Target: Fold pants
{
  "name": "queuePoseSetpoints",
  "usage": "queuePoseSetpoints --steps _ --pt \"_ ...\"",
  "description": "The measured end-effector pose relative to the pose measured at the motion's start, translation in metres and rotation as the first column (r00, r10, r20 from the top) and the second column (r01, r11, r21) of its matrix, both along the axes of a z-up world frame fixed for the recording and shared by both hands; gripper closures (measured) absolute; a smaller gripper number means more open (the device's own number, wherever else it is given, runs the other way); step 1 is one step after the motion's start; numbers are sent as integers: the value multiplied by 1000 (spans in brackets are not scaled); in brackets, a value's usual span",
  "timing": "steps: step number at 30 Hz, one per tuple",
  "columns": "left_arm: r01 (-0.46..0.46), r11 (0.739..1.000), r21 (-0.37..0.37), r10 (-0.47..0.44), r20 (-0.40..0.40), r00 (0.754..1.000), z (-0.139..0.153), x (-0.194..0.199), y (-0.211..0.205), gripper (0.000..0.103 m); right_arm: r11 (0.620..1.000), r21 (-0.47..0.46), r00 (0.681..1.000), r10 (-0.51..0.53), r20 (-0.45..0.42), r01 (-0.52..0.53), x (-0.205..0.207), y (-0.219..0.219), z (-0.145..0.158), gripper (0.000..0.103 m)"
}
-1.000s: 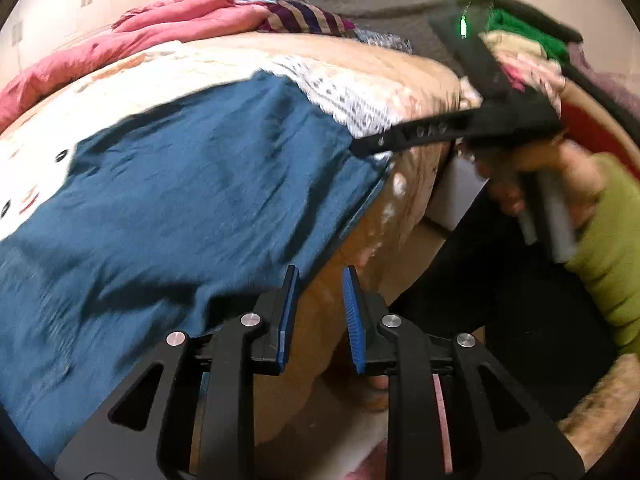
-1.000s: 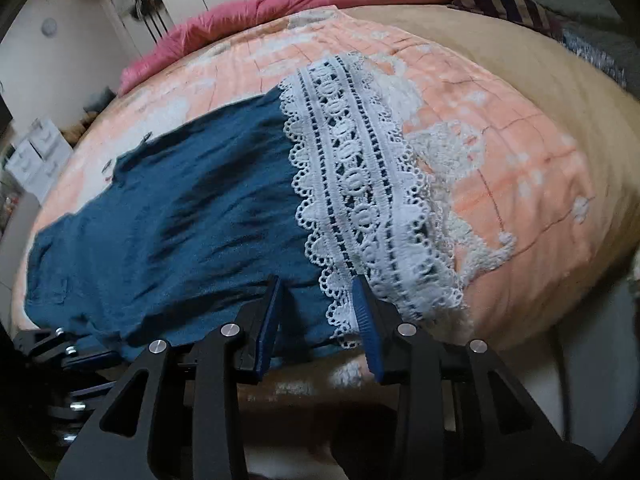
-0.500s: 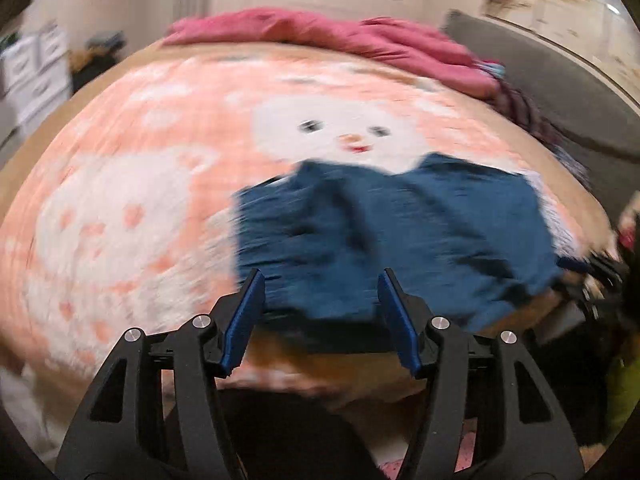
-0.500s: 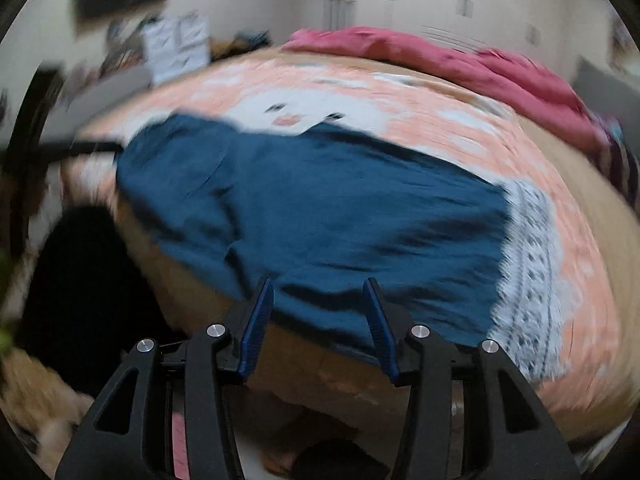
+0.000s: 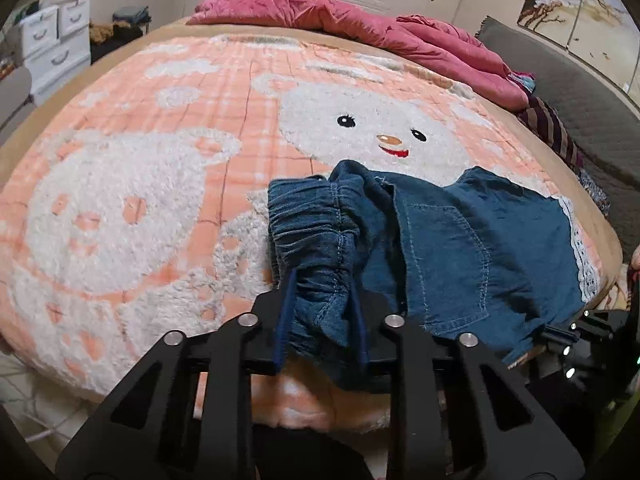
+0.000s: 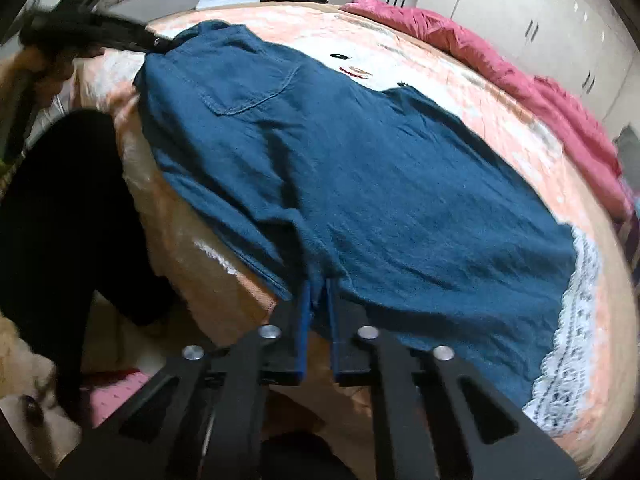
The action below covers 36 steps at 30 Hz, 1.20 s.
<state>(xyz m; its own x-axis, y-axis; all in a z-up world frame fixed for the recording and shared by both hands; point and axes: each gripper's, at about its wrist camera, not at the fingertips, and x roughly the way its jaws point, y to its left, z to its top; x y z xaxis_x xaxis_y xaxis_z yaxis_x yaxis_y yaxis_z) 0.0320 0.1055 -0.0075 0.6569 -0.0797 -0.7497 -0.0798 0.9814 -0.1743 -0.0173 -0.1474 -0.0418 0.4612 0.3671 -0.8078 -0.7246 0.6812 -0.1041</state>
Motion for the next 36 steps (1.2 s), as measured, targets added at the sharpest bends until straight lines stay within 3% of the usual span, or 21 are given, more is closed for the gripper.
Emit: queuePoseSetpoints --steps 3,8,10,11,12,14,15,17,19,21,25,27,30,33,36 --pt "12 999 38 -12 6 1000 6 -14 -1 89 997 69 999 31 -25 -29 -4 -15 13 101" --pt "12 999 39 -11 -37 999 -12 -14 2 87 998 -17 991 62 -119 -65 2 0 -23 101" --pt "5 999 44 -3 -36 999 -13 -14 3 81 995 -76 987 54 -154 -66 -2 4 -40 101" --pt "-6 999 43 7 -38 999 -13 -14 5 73 993 -91 986 54 -160 -70 -3 6 -43 101" --pt "-18 999 42 20 -38 999 -12 -15 8 65 995 -71 985 60 -163 -72 -4 4 -39 100" --pt "-34 999 31 34 -18 999 -6 -22 13 62 996 61 986 78 -148 -70 -5 -7 -14 100" --pt "-44 999 32 44 -3 999 0 -28 15 62 993 105 988 75 -134 -61 -6 -13 -3 98" --pt "-65 996 56 63 31 998 14 -37 15 61 976 217 993 43 -107 -19 1 -31 25 84" --pt "-61 995 80 56 70 996 30 -39 8 60 955 289 995 -36 -97 63 20 -48 46 59" --pt "-17 997 70 9 109 994 46 -32 -7 56 942 313 991 -97 -91 121 41 -61 57 58" --pt "128 990 57 -135 137 981 56 3 -64 56 941 242 968 -208 -143 238 94 -72 52 52" --pt "217 974 58 -223 131 966 50 23 -100 56 941 205 956 -237 -174 270 112 -74 45 52" --pt "315 946 72 -319 56 946 28 51 -151 56 936 172 941 -271 -201 306 143 -73 39 50" --pt "338 928 157 -341 -7 940 -3 61 -178 56 918 106 908 -351 -228 381 157 -96 16 47" --pt "347 926 148 -338 -80 938 -38 64 -176 55 900 189 904 -340 -259 393 155 -113 -5 47"
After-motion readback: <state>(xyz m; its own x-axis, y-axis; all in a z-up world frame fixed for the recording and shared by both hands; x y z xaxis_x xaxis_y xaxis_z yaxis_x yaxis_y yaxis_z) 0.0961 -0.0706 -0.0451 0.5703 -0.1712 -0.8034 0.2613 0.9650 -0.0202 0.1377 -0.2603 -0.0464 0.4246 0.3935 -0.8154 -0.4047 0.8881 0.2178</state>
